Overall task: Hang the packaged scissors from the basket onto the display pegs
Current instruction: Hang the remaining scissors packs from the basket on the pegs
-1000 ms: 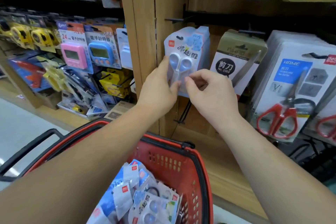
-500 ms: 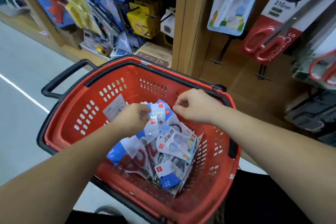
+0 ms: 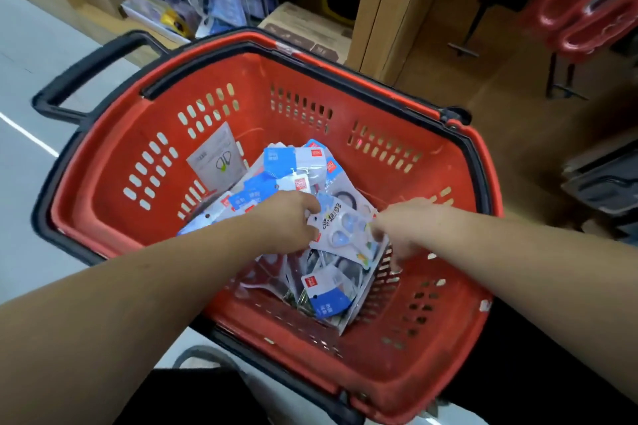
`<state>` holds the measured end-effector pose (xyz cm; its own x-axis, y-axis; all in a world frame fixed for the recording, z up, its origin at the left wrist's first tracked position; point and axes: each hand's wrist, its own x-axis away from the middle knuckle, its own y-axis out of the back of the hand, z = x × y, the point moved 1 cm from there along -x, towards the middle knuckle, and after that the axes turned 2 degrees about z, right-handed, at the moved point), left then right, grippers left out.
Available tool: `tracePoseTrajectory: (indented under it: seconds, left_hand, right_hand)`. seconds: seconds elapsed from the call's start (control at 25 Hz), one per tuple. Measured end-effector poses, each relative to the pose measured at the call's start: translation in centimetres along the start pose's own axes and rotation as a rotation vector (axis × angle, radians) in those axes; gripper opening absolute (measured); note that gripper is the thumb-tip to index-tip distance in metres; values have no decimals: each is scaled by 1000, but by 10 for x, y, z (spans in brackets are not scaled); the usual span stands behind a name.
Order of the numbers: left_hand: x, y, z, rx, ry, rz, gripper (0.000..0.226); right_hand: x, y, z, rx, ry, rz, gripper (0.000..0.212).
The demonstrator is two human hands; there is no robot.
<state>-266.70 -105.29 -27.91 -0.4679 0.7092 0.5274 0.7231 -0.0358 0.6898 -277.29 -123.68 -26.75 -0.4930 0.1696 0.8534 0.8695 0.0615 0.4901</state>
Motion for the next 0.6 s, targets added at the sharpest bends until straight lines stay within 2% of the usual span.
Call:
tracePoseTrajectory:
  seconds: [0.08, 0.16, 0.28, 0.36, 0.48, 0.6]
  left_hand:
    - [-9, -11, -6, 39, 31, 65, 49]
    - [-17, -16, -12, 129, 52, 62, 51]
    - [-20, -18, -20, 272, 80, 44, 56]
    - [-19, -19, -24, 319, 101, 56, 58]
    - [-21, -20, -29, 422, 104, 16, 53]
    - [-23, -13, -29, 495, 109, -137, 40]
  right_hand:
    - [-4, -7, -16, 44, -21, -12, 54]
    - [-16, -9, -25, 92, -5, -75, 44]
    - [-39, -13, -29, 302, -4, -126, 30]
    - [-54, -15, -33, 409, 0, -156, 30]
    - [-62, -10, -37, 498, 20, -218, 33]
    - [-54, -8, -37, 486, 34, -257, 34]
